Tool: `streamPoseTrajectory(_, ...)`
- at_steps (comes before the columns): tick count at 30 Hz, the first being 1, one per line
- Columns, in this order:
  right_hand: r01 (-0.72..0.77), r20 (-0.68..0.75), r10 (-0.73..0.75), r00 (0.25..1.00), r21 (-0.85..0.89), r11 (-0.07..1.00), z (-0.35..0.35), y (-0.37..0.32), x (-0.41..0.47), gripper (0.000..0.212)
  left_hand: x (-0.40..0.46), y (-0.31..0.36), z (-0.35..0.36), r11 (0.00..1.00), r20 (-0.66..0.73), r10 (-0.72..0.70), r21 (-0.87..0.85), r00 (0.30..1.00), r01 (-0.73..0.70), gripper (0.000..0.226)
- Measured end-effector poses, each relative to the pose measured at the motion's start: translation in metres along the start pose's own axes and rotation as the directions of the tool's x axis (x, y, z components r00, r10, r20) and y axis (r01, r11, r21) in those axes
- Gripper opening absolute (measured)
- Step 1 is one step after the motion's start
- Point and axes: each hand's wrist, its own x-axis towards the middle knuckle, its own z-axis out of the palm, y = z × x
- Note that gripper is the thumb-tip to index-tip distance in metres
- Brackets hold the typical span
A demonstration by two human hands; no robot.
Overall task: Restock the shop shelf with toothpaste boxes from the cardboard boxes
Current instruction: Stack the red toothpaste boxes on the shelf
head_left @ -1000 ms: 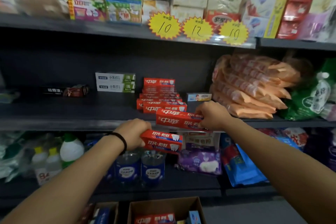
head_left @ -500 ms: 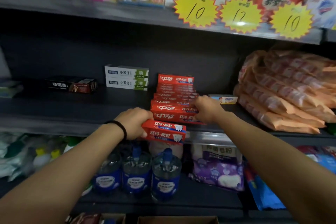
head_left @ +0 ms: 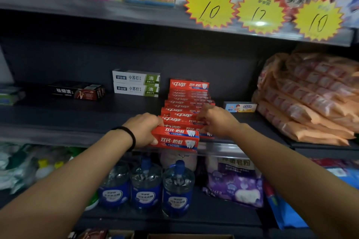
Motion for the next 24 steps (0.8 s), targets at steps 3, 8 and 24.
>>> streamPoseTrajectory(3,0.023,-0.015,-0.021,1.000,0.101,0.995,-0.021,-0.002,-0.004,0.035,-0.001,0.006,-0.005,1.000,-0.013,0.000,0.009,1.000,0.000,0.043)
streamPoseTrajectory(8,0.081,0.106,-0.135,0.985,0.407,0.910,-0.052,-0.015,-0.023,0.030,-0.001,0.020,-0.015,1.000,-0.036,-0.010,0.018,0.999,0.010,0.042)
streamPoseTrajectory(24,-0.052,0.052,0.039,0.998,0.280,0.959,-0.071,0.046,0.002,0.036,0.060,0.013,-0.059,0.988,-0.184,-0.054,-0.153,0.982,0.025,0.045)
